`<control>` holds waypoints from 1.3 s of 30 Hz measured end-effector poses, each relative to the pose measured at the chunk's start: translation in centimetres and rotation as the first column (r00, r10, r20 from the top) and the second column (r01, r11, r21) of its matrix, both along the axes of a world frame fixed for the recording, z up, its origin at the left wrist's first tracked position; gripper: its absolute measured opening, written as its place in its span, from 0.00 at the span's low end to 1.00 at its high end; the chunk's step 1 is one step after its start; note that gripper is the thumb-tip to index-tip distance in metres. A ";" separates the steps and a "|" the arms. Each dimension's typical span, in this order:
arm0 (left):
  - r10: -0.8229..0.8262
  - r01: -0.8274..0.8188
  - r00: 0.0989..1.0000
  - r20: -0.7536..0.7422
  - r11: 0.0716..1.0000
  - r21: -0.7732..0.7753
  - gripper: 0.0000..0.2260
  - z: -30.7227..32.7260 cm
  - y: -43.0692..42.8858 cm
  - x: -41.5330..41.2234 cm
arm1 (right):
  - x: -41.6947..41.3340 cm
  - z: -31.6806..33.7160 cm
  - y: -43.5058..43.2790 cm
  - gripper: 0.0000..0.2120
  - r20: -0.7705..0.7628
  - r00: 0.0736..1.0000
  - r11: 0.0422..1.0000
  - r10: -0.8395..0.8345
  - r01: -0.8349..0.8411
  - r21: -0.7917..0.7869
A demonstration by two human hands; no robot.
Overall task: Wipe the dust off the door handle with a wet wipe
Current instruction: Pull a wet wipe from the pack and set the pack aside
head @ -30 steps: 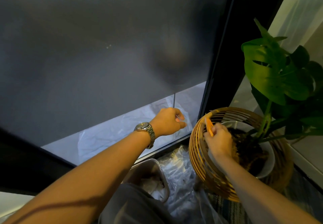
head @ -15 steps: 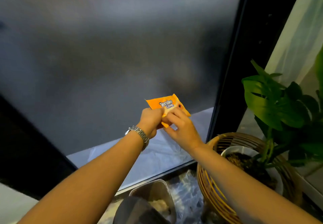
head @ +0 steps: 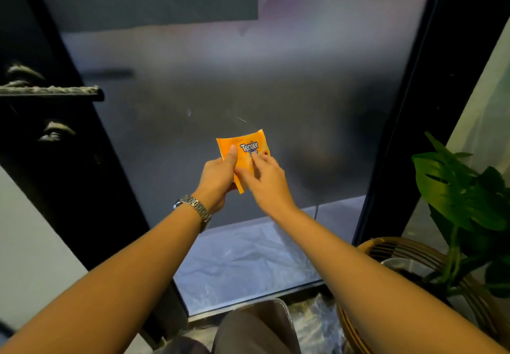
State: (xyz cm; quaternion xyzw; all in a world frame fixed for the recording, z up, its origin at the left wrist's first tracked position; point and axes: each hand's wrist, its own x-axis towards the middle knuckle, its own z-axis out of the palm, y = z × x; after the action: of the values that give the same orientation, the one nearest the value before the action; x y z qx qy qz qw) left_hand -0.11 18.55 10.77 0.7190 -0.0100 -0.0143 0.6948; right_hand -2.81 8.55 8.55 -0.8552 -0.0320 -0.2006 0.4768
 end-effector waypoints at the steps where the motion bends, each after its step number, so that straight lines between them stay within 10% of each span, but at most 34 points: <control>1: 0.005 -0.005 1.000 0.022 1.000 0.020 0.16 0.4 0.5 -0.1 | 0.1 0.5 0.8 0.20 0.014 1.000 1.000 -0.018 0.018 -0.025; 7: 0.045 -0.106 0.962 0.268 0.970 0.220 0.22 2.3 2.8 -0.5 | 1.4 2.5 4.5 0.17 -0.143 0.982 0.942 -0.123 0.161 0.296; 13: 0.177 -0.293 0.905 0.386 0.919 0.265 0.20 3.0 5.4 -0.4 | 2.0 3.6 4.9 0.12 0.024 0.970 0.964 -0.243 0.245 -0.104; 18: 0.183 -0.253 0.933 0.309 0.945 0.205 0.14 2.7 8.3 -0.2 | 2.5 3.9 2.5 0.14 -0.109 0.947 0.948 -0.303 0.311 0.067; 23: 0.111 -0.144 0.961 0.254 0.983 0.116 0.10 2.9 8.7 -0.1 | 2.4 4.1 2.6 0.09 -0.269 0.963 0.854 0.025 0.120 0.507; 31: 0.085 -0.528 0.734 0.674 0.697 0.486 0.15 2.3 7.8 -0.3 | 1.9 4.6 2.5 0.10 -0.214 0.970 0.812 0.117 0.031 0.583; 39: -0.068 -0.465 0.781 0.621 0.601 0.651 0.10 2.8 6.5 -0.6 | 1.9 4.5 2.8 0.16 -0.074 0.997 0.878 0.029 0.010 0.479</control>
State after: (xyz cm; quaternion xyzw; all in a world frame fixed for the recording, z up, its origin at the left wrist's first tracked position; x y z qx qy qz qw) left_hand -0.76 25.08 13.59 0.9086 -0.1322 0.2880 0.2720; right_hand -0.90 11.40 13.04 -0.7180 0.0330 -0.1661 0.6751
